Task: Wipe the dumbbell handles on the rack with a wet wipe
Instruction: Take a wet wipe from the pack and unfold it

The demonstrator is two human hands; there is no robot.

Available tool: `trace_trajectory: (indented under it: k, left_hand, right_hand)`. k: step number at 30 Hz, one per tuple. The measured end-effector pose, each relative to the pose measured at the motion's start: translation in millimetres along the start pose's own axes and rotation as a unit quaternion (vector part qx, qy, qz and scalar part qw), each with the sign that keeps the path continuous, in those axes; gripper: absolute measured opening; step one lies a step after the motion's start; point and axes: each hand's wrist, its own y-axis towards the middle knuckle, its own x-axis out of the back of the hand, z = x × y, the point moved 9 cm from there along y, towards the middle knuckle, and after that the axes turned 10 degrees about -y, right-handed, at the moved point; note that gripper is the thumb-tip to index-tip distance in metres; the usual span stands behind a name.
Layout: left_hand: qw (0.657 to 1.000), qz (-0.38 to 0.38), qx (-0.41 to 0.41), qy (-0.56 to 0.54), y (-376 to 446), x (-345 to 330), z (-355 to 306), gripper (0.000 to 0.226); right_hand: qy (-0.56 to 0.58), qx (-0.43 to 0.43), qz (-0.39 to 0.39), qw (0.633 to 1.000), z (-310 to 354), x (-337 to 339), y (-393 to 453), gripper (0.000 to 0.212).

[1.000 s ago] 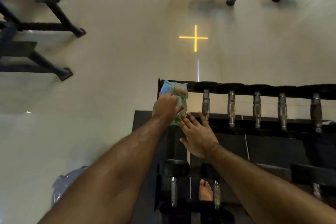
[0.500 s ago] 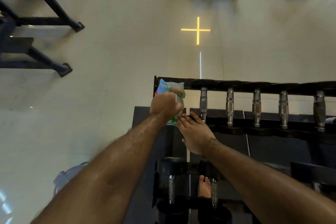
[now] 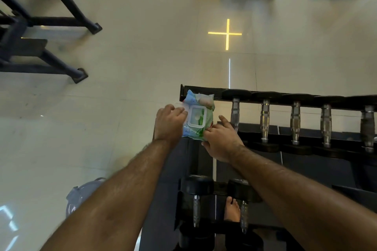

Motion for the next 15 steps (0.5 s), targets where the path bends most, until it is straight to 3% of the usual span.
trace_trajectory:
  k: [2,5,11,15]
  left_hand:
    - [0.999,0.048,0.000,0.002,-7,-11,-4,0.046]
    - [0.998,0.056,0.028,0.010,-17,-23,-1,0.045]
    - [0.995,0.081,0.060,0.001,-24,-34,2,0.053]
    - [0.995,0.076,0.068,-0.010,-25,-34,2,0.057]
  right_hand:
    - [0.002,-0.007,-0.002,1.000,-1,7,7,0.041]
    - [0.003,-0.031,-0.012,0.999,-5,16,15,0.038]
    - [0.038,-0.117,-0.104,0.987,-22,44,34,0.030]
    - [0.016,-0.136,-0.043,0.990,-23,42,60,0.034]
